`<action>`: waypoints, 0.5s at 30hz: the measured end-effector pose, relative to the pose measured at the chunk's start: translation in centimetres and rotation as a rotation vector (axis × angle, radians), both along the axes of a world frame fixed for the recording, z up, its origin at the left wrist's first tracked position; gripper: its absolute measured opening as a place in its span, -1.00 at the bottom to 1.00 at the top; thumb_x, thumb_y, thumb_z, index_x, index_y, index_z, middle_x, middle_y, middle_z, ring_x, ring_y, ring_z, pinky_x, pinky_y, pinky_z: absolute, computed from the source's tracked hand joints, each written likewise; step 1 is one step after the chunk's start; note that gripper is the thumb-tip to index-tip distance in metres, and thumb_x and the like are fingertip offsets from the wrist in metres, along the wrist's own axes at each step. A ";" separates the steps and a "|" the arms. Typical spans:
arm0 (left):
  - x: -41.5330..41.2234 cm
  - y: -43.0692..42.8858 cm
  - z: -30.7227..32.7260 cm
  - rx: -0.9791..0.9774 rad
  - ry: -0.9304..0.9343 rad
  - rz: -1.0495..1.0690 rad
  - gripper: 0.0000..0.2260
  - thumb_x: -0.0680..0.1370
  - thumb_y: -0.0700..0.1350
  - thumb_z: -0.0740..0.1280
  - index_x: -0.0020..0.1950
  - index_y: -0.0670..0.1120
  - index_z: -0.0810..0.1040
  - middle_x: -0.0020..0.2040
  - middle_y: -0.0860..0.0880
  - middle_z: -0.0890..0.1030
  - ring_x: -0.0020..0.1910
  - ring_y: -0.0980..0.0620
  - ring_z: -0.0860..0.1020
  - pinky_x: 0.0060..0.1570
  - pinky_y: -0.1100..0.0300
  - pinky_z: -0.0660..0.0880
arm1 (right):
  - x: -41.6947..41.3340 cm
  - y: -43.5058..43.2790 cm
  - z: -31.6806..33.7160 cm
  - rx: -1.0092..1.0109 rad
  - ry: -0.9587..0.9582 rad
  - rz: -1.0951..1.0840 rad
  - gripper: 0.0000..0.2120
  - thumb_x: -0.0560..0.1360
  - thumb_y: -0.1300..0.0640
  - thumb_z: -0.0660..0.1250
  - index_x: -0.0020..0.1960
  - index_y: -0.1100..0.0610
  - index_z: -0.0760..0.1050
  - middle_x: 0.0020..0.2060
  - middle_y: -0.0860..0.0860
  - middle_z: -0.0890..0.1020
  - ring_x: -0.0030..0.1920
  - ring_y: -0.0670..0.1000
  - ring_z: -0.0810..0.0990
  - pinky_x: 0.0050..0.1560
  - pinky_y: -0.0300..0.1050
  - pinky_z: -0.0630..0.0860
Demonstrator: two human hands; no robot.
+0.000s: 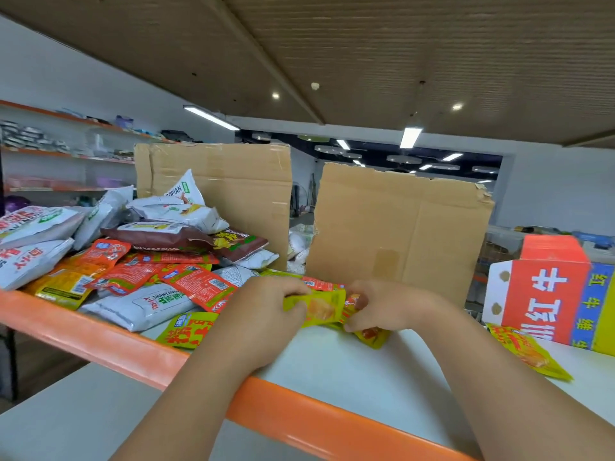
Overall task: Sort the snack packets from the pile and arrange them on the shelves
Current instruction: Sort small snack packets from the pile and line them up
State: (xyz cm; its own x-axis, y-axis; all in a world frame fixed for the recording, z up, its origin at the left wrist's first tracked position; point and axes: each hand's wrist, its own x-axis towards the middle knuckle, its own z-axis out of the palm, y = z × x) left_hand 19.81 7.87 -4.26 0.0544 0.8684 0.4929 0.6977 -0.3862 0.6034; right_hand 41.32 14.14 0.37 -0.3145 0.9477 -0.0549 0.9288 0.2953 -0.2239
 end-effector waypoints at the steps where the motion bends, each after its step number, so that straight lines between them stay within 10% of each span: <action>1: -0.1 0.1 0.1 0.054 -0.070 0.008 -0.87 0.57 -0.05 0.36 -0.01 0.18 0.67 -0.10 0.19 0.67 -0.09 0.23 0.59 -0.02 0.15 0.54 | 0.1 0.2 0.0 0.011 -0.009 0.001 -0.42 0.32 -0.15 0.48 0.32 -0.13 0.47 0.05 -0.05 0.61 0.03 0.01 0.61 0.11 -0.03 0.58; 5: -0.4 0.1 0.4 0.066 -0.309 -0.019 -0.87 0.58 -0.08 0.42 -0.05 0.16 0.68 -0.25 0.20 0.61 -0.37 0.15 0.51 -0.31 0.23 0.46 | 0.4 1.0 -0.4 0.019 -0.002 0.008 -0.38 0.22 -0.23 0.45 0.26 -0.17 0.49 0.03 -0.09 0.61 0.02 -0.01 0.62 0.11 -0.02 0.58; 10: 0.8 -0.8 0.0 0.137 0.287 0.155 -0.60 0.46 0.22 0.38 0.30 0.25 0.56 0.16 0.22 0.60 0.14 0.12 0.53 0.10 0.15 0.48 | 0.6 1.4 -0.6 0.032 -0.028 -0.035 -0.50 0.42 -0.08 0.49 0.32 -0.11 0.45 0.08 -0.03 0.59 0.04 0.02 0.59 0.02 -0.12 0.53; 15: 1.4 -1.4 -0.5 0.025 0.481 0.125 -0.59 0.37 0.26 0.29 0.18 0.22 0.62 0.07 0.16 0.67 0.10 0.10 0.57 0.03 0.18 0.48 | 1.3 1.5 -0.8 0.022 -0.001 -0.065 -0.49 0.39 -0.09 0.51 0.30 -0.12 0.49 0.02 -0.05 0.60 0.02 0.01 0.60 0.03 -0.10 0.53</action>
State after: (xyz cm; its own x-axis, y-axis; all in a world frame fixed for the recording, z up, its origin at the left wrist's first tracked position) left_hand 21.26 6.51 -4.76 0.1771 0.8709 0.4585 0.9367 -0.2922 0.1932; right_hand 42.61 15.63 -0.42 -0.2520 0.9671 -0.0345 0.9464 0.2388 -0.2175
